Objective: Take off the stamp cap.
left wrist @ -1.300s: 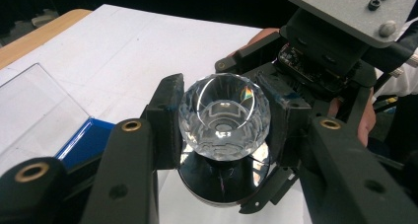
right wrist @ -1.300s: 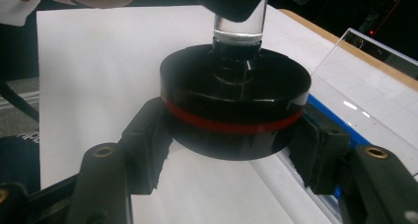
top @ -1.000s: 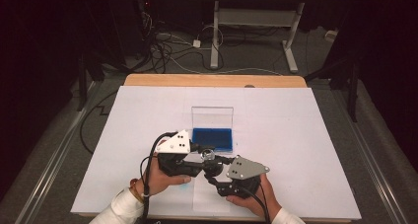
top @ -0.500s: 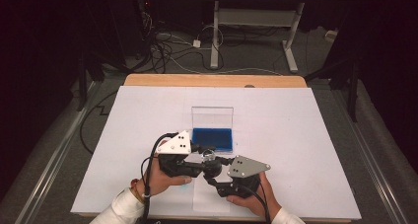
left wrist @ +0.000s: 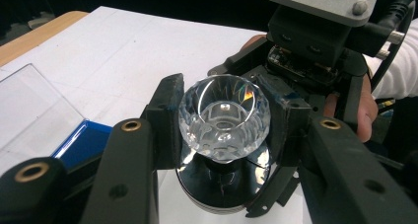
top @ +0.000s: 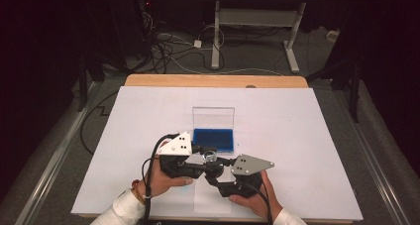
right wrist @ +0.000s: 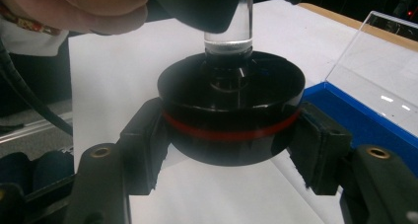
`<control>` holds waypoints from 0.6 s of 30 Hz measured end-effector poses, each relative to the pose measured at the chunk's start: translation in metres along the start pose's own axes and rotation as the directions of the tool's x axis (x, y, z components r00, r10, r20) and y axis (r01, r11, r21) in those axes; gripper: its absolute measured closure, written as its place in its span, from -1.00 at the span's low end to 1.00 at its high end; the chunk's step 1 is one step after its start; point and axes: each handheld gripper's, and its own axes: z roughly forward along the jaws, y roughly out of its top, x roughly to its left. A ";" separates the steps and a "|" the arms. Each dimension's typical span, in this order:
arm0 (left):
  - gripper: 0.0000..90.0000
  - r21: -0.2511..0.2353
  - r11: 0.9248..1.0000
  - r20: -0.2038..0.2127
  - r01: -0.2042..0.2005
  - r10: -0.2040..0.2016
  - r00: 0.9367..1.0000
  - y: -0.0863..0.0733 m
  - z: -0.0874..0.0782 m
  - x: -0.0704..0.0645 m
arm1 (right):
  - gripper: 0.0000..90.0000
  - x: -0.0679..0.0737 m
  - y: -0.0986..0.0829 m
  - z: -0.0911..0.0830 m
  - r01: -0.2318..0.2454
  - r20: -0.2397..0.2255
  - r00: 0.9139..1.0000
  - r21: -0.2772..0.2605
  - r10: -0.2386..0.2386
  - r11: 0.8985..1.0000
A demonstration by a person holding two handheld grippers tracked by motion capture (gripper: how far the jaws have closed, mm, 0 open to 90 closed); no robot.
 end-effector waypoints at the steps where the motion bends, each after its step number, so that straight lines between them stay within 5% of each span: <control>1: 0.21 0.001 1.000 0.000 0.000 0.000 1.000 0.000 0.000 0.000 | -0.17 0.000 0.000 0.000 0.002 0.001 1.000 0.003 -0.002 1.000; 8: 0.21 -0.002 1.000 0.008 -0.006 0.006 1.000 -0.001 0.000 -0.001 | -0.15 0.001 0.001 -0.002 0.020 0.010 1.000 0.009 -0.020 1.000; 18: 0.22 0.019 0.999 0.004 -0.029 0.029 1.000 -0.003 0.002 -0.004 | -0.14 0.004 0.004 -0.005 0.065 0.043 0.997 0.084 -0.069 0.994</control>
